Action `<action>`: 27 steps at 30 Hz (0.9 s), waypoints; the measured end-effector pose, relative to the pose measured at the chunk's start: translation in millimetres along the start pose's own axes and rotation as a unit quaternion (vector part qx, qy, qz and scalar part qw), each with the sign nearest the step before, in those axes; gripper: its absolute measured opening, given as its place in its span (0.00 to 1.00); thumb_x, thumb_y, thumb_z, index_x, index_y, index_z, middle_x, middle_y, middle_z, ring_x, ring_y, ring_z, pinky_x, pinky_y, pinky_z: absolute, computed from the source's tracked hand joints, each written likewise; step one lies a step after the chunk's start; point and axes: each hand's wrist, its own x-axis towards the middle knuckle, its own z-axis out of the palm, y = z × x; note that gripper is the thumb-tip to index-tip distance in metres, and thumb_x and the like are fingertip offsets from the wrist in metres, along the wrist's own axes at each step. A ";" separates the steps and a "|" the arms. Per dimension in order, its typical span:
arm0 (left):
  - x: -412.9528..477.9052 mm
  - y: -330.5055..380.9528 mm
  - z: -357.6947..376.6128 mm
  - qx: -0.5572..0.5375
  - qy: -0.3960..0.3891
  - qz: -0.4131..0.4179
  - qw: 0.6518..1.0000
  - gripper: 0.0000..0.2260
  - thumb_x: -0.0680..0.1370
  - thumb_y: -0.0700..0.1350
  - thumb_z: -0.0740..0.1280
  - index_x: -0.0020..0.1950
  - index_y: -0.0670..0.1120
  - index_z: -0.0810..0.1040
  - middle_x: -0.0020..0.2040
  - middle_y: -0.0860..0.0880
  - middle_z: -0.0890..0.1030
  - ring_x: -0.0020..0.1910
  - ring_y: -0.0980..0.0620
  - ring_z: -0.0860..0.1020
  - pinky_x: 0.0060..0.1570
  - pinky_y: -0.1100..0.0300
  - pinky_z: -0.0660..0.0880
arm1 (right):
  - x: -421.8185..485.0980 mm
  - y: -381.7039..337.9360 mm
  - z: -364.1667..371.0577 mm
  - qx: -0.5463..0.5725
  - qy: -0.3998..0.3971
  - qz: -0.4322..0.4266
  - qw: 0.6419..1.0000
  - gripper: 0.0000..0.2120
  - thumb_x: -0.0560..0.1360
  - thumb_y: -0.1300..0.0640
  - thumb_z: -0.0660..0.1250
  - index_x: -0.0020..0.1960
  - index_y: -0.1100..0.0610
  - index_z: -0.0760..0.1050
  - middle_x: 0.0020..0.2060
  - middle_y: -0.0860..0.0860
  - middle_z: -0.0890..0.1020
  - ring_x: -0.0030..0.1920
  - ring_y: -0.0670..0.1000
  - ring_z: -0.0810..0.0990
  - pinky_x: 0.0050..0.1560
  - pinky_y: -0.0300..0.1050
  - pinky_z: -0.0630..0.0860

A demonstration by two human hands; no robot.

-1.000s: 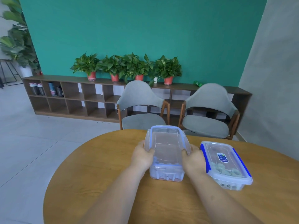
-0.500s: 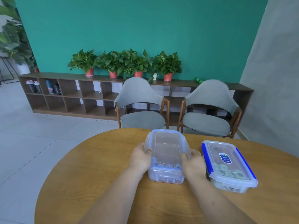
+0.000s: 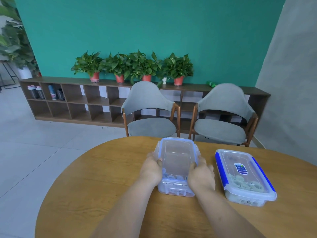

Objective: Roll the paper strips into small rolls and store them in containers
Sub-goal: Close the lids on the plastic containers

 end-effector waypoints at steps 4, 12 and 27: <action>0.1 -5.6 2.8 -0.028 0.000 0.011 1.000 0.18 0.87 0.50 0.59 0.77 0.51 0.68 0.57 0.53 0.78 0.55 0.49 0.77 0.56 0.56 0.71 | 0.3 -2.0 0.3 -0.040 -0.007 0.003 0.999 0.24 0.86 0.49 0.51 0.81 0.47 0.57 0.66 0.60 0.70 0.67 0.63 0.71 0.65 0.57 0.70; -1.4 -5.5 5.1 -0.031 0.006 -0.005 0.999 0.19 0.87 0.53 0.59 0.78 0.50 0.70 0.66 0.49 0.80 0.65 0.45 0.78 0.62 0.53 0.73 | 0.2 -4.2 0.8 -0.050 -0.013 0.019 0.998 0.21 0.86 0.48 0.50 0.78 0.47 0.57 0.64 0.59 0.71 0.65 0.62 0.72 0.62 0.57 0.71; 7.6 -8.7 7.1 -0.074 -0.006 -0.019 0.997 0.16 0.87 0.49 0.59 0.73 0.47 0.77 0.56 0.51 0.82 0.54 0.50 0.79 0.49 0.59 0.74 | -0.4 -4.5 0.0 -0.029 -0.017 0.025 0.999 0.21 0.86 0.48 0.50 0.79 0.46 0.57 0.64 0.59 0.72 0.64 0.62 0.73 0.61 0.57 0.71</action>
